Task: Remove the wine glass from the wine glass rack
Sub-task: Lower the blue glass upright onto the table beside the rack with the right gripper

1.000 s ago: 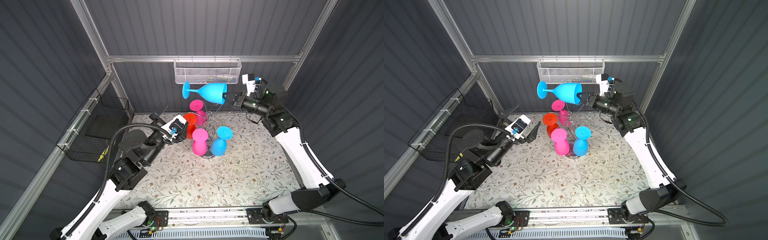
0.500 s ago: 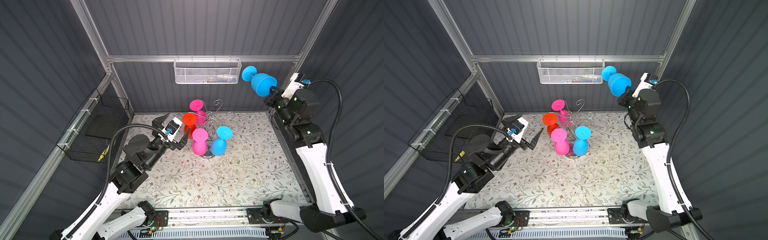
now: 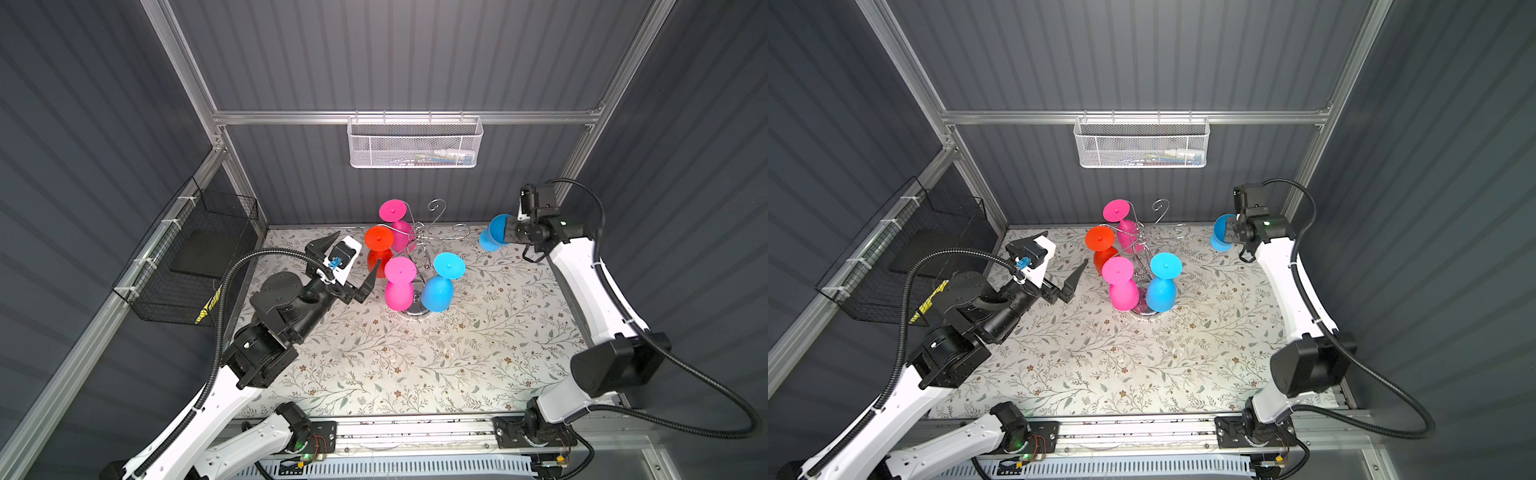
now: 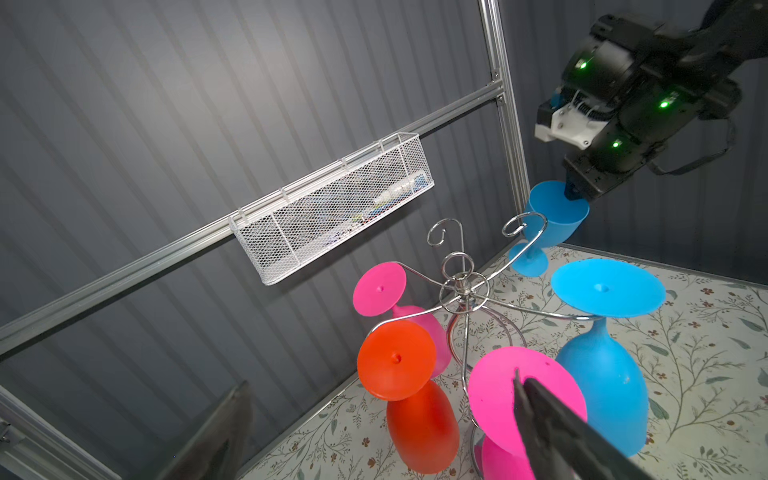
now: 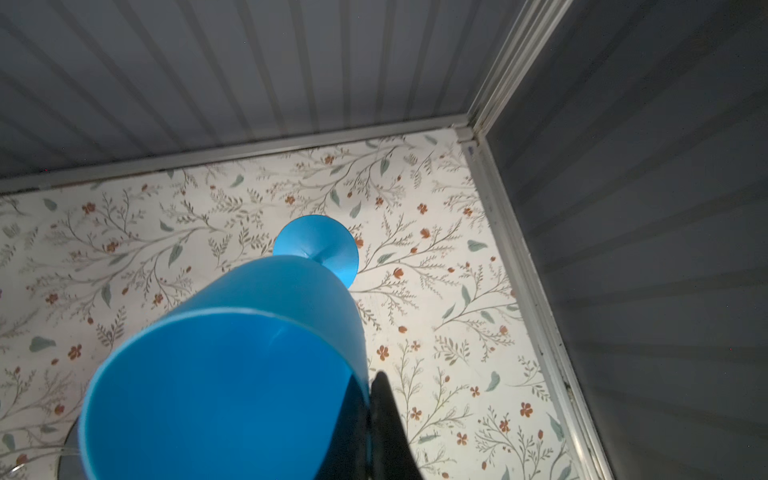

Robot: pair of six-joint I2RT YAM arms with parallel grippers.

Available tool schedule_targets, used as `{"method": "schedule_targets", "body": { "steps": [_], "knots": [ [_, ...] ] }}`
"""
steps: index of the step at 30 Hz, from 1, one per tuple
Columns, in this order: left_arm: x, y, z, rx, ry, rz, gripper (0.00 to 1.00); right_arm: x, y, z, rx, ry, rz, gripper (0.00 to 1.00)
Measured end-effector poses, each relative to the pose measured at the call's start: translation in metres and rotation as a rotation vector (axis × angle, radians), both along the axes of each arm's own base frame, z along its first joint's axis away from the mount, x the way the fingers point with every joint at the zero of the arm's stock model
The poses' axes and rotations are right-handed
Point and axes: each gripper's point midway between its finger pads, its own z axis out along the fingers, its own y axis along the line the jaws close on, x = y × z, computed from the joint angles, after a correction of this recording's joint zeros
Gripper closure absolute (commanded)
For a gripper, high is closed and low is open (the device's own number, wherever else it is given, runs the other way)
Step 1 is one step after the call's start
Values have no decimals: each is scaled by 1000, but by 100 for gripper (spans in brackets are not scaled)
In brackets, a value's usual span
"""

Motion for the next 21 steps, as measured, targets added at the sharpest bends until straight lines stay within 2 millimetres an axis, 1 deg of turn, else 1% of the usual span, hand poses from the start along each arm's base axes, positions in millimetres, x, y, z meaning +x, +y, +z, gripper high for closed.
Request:
{"method": "schedule_targets", "body": {
  "steps": [3, 6, 12, 18, 21],
  "knots": [
    [0, 0, 0, -7, 4, 0, 0, 13, 9, -19, 21, 103, 39, 100],
    [0, 1, -3, -14, 14, 2, 0, 22, 15, -37, 29, 184, 62, 100],
    [0, 0, -9, -22, 36, 1, 0, 29, 21, -73, 26, 324, 90, 100],
    [2, -2, -12, -31, 55, -3, 0, 36, 24, -96, 38, 399, 106, 100],
    [3, -3, -13, -40, 64, -3, 0, 35, 23, -104, 48, 427, 109, 100]
  ]
}}
